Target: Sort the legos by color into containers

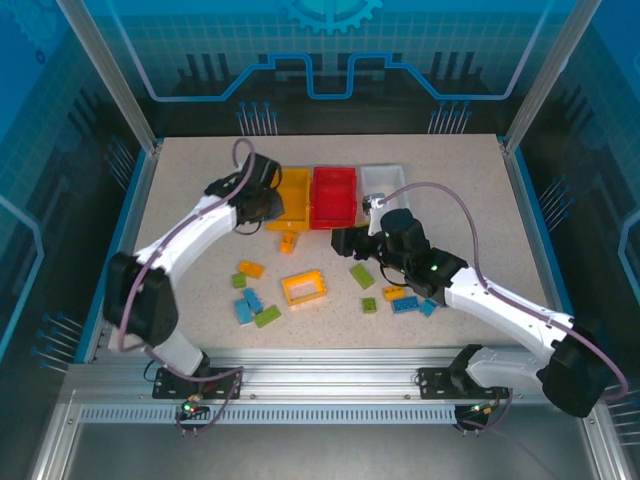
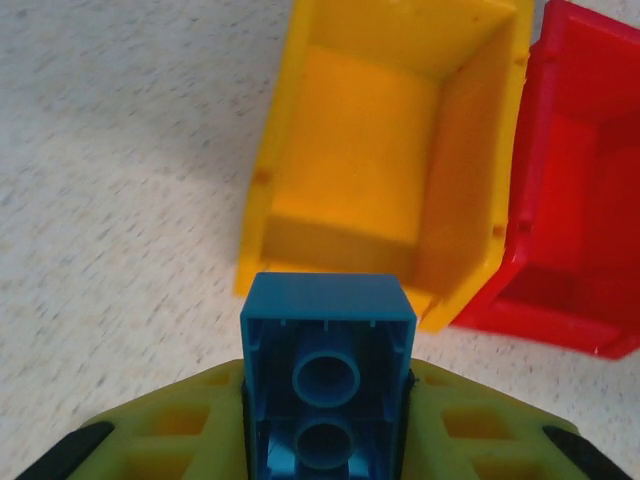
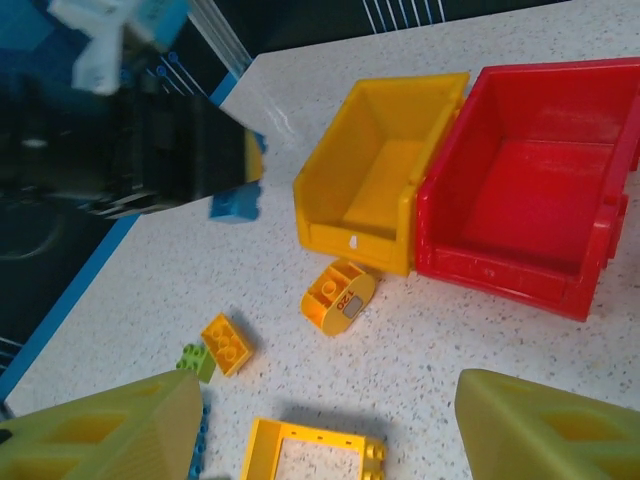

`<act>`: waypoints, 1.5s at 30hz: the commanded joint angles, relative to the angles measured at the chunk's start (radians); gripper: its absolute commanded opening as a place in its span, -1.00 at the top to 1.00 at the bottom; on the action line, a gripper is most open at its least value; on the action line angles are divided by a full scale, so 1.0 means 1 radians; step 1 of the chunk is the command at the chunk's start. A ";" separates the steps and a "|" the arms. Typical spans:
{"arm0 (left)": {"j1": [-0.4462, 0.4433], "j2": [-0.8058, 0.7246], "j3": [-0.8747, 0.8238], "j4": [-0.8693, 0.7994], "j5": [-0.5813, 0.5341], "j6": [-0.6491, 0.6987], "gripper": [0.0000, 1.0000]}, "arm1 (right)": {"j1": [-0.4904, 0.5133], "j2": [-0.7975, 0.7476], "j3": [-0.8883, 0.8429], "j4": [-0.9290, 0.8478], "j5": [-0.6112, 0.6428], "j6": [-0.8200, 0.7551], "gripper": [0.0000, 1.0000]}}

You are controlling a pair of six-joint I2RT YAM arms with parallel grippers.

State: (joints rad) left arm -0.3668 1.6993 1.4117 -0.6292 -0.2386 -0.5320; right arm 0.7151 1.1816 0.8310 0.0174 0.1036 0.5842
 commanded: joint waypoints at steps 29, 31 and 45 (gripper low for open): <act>-0.037 -0.002 0.102 -0.046 0.045 -0.006 -0.05 | 0.200 0.314 0.183 -0.372 0.086 -0.078 0.09; -0.060 -0.119 -0.029 -0.026 0.054 -0.042 -0.05 | 0.223 0.403 0.229 -0.386 0.080 -0.060 0.15; -0.180 -0.679 -0.503 -0.099 0.096 -0.185 -0.07 | 0.191 0.711 0.430 -0.518 0.084 0.007 0.45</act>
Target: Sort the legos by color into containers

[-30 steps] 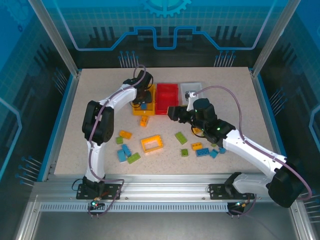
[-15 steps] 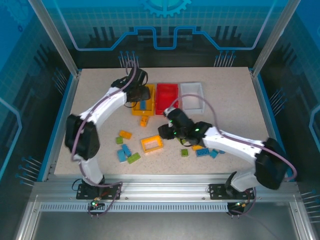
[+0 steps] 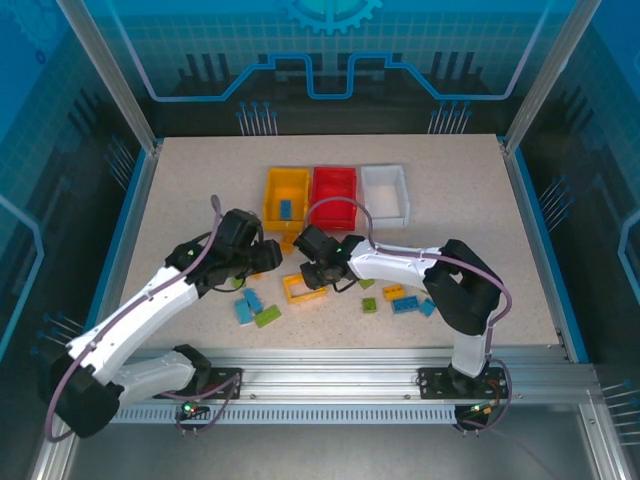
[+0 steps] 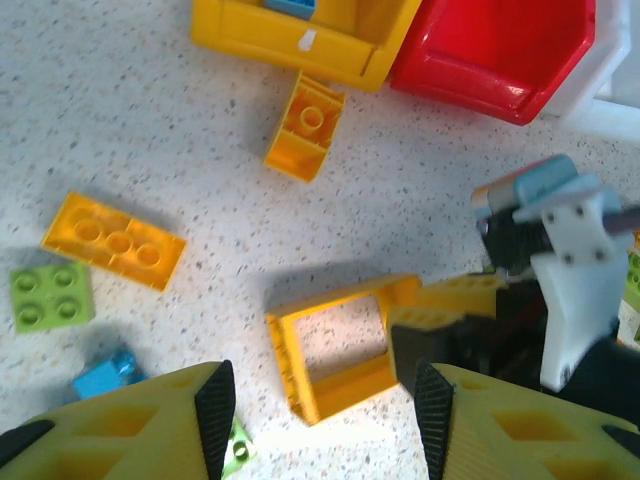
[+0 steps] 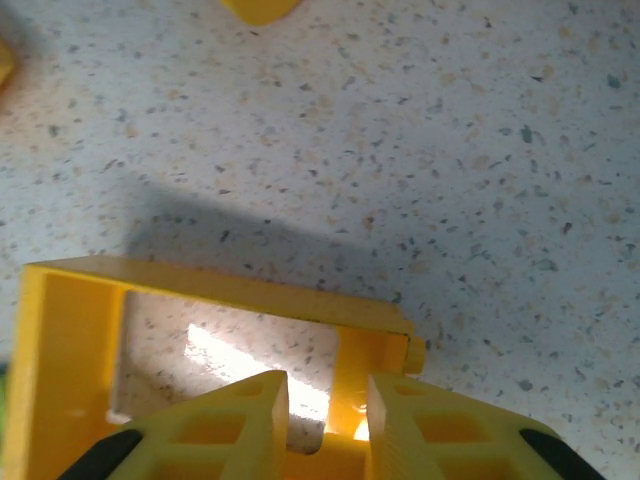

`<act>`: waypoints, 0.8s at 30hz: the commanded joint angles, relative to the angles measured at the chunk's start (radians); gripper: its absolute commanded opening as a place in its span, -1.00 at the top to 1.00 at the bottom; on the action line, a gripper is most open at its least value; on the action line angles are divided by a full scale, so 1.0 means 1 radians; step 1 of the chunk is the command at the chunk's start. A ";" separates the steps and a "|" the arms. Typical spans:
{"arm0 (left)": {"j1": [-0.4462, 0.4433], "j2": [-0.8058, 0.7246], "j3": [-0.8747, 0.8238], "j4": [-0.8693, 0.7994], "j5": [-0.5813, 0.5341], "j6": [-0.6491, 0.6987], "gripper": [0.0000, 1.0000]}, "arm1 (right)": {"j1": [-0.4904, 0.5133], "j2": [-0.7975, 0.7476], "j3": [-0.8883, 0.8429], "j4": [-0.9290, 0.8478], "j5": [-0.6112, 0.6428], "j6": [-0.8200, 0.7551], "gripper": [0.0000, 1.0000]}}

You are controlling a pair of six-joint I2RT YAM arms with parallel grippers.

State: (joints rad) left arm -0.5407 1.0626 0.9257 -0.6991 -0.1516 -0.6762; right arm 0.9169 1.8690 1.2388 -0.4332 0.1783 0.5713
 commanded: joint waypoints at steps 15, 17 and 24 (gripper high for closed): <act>-0.012 -0.059 -0.005 -0.047 -0.027 -0.042 -0.06 | 0.070 -0.105 -0.009 0.006 0.068 -0.121 0.33; -0.012 -0.089 -0.005 -0.071 -0.049 -0.042 -0.06 | 0.086 -0.123 -0.031 0.064 -0.010 -0.247 0.25; -0.013 -0.300 -0.099 -0.125 -0.054 -0.156 -0.09 | 0.083 -0.126 -0.072 0.036 -0.111 -0.654 0.07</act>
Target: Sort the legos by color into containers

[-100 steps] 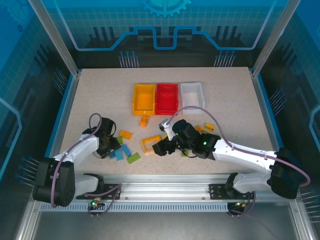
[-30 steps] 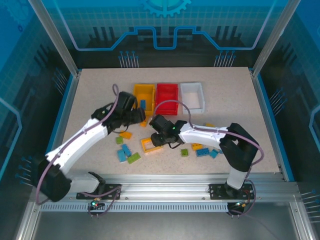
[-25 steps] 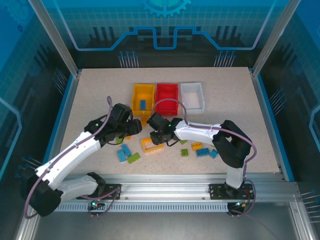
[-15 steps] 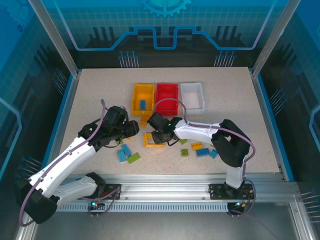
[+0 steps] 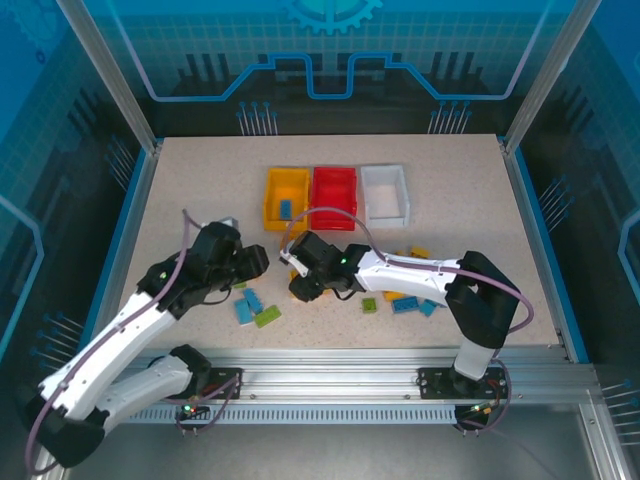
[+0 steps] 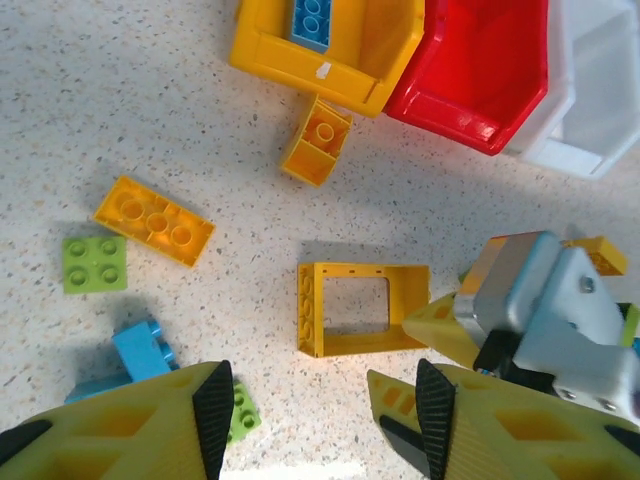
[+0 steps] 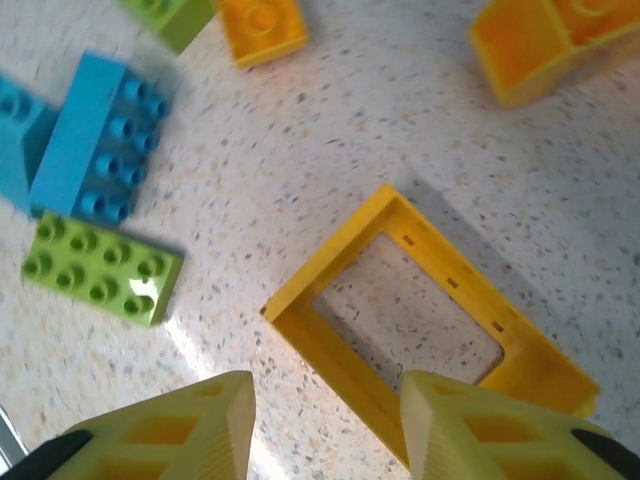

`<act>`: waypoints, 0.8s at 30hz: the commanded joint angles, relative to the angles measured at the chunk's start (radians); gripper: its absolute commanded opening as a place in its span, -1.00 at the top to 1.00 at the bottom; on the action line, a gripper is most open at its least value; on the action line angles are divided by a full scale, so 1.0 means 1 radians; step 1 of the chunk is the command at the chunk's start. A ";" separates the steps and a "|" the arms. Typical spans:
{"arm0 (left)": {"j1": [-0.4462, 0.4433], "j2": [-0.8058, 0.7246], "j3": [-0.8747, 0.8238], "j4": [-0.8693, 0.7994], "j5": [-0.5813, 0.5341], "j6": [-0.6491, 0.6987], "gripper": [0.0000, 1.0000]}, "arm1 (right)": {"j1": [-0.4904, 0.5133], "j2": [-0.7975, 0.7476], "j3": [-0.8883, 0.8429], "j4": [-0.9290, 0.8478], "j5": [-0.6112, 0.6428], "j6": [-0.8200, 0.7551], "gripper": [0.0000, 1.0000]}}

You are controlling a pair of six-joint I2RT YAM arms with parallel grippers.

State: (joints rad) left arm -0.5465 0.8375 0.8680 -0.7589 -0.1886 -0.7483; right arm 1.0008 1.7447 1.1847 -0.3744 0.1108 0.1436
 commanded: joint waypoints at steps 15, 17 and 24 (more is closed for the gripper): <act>-0.007 -0.201 -0.124 -0.095 0.001 -0.183 -0.08 | 0.004 0.179 0.097 -0.103 0.018 -0.380 0.17; -0.006 -0.187 -0.121 -0.087 0.003 -0.179 -0.08 | 0.004 0.195 0.108 -0.101 0.014 -0.374 0.25; -0.006 -0.176 -0.111 -0.076 0.003 -0.158 -0.07 | 0.007 0.210 0.113 -0.084 0.015 -0.357 0.71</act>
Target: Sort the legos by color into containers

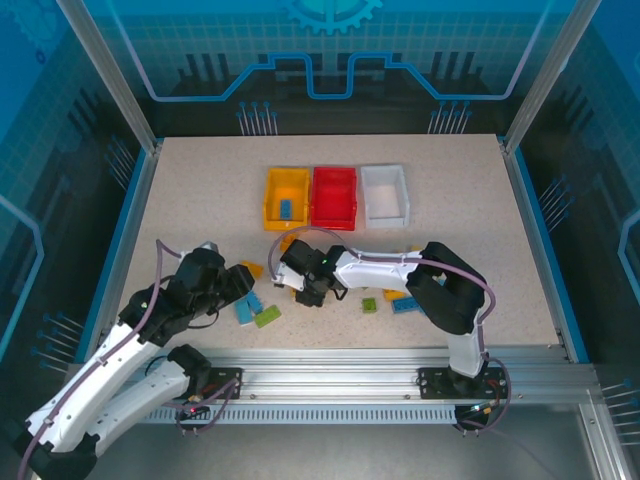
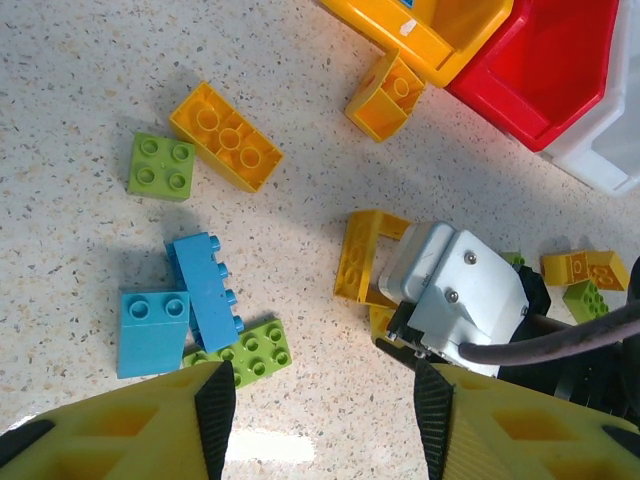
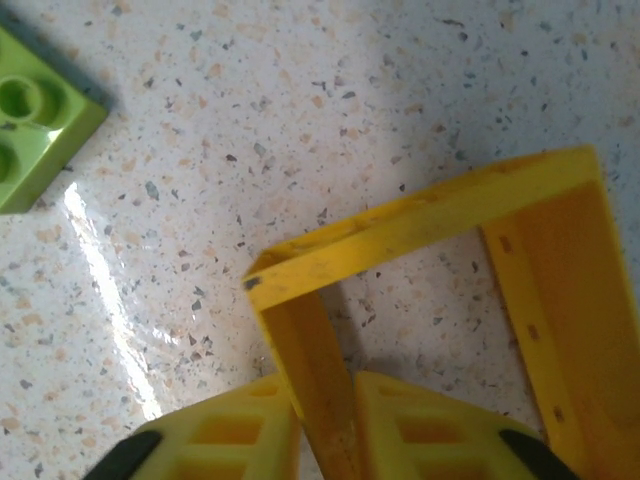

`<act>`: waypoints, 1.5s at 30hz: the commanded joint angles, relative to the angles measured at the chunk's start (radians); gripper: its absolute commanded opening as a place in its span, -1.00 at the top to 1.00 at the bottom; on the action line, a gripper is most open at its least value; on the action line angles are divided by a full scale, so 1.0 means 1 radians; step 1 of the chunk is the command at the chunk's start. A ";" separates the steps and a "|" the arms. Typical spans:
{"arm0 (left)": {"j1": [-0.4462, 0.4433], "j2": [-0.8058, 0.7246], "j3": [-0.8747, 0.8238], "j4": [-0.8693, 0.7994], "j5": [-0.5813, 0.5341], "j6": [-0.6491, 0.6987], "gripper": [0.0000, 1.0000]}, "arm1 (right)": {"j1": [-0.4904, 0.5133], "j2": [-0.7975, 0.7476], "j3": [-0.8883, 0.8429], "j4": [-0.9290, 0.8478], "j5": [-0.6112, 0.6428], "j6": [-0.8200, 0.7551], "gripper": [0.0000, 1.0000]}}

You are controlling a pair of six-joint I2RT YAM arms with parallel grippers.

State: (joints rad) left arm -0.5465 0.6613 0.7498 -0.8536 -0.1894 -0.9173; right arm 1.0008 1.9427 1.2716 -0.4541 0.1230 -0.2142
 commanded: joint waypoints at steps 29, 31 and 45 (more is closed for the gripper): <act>-0.163 0.846 0.479 0.618 0.164 0.168 -0.10 | -0.690 0.229 0.651 -0.312 -0.026 0.583 1.00; -0.175 0.869 0.477 0.633 0.167 0.154 -0.10 | -0.702 0.263 0.673 -0.324 -0.014 0.590 1.00; -0.210 0.885 0.440 0.597 0.139 0.127 -0.10 | -0.705 0.258 0.683 -0.315 -0.028 0.625 0.43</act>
State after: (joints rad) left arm -0.7437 1.5532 1.1999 -0.2455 -0.0235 -0.7647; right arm 0.2886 2.2646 1.9625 -0.7593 0.0998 0.3916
